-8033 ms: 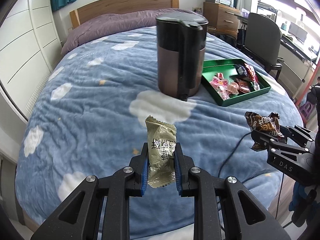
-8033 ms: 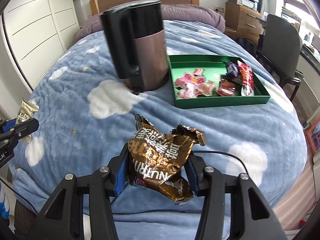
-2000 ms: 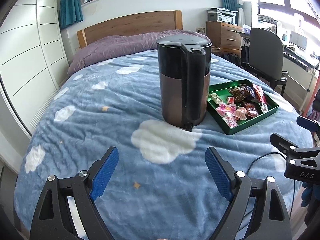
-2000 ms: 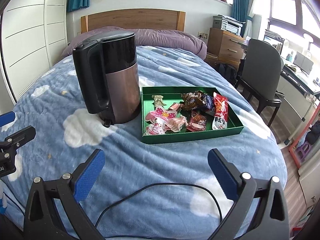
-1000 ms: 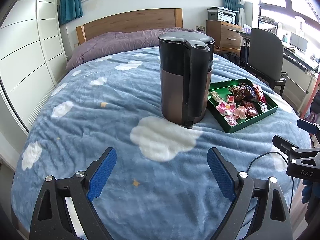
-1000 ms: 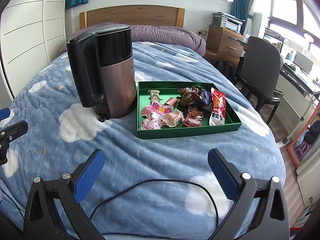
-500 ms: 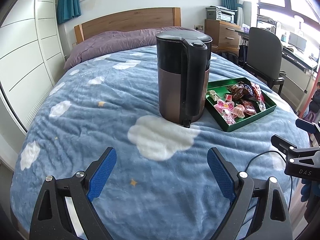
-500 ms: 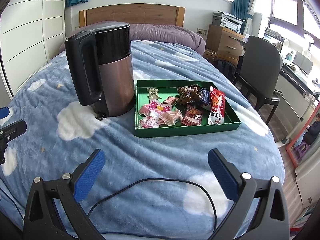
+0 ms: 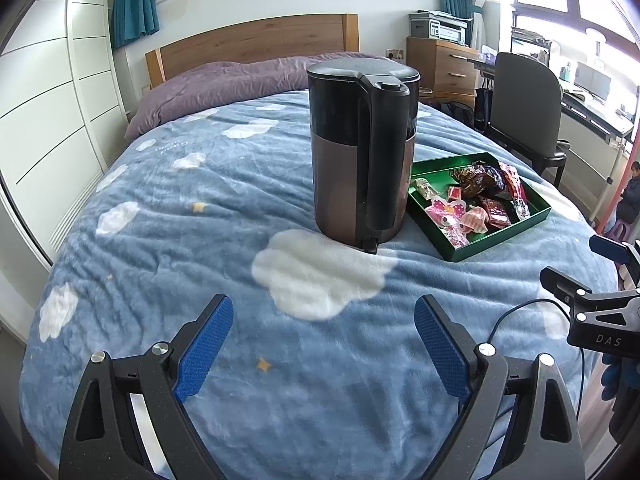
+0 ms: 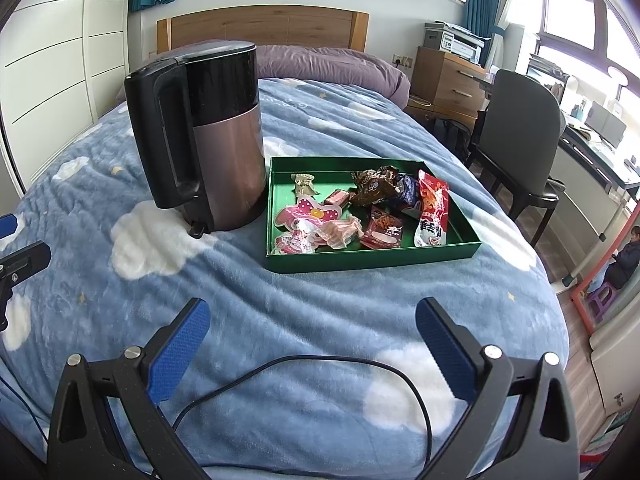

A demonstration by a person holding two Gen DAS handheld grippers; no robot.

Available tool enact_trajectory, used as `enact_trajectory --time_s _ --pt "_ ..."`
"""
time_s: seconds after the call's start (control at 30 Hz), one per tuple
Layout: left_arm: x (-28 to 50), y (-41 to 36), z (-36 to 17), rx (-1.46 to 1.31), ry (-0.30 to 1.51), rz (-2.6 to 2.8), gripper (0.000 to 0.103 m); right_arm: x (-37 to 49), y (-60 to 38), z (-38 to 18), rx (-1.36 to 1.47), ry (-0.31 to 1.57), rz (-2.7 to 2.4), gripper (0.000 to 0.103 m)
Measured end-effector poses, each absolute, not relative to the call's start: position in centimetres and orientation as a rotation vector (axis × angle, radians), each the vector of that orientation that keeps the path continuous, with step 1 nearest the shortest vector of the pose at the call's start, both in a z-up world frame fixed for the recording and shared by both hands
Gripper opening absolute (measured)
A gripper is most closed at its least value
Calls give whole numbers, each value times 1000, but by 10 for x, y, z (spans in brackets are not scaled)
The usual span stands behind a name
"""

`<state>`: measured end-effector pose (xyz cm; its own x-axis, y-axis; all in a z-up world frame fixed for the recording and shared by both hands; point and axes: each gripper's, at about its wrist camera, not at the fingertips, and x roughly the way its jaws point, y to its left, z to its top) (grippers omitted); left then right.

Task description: Organize snacks

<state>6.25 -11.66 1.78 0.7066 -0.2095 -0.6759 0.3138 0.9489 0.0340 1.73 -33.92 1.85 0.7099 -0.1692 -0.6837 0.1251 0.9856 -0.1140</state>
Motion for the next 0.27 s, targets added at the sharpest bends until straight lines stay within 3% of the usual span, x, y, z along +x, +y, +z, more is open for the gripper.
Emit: enact_trajectory --time_s 0.27 --pt "62 -116 17 151 735 -294 89 16 -345 14 -61 772 -167 103"
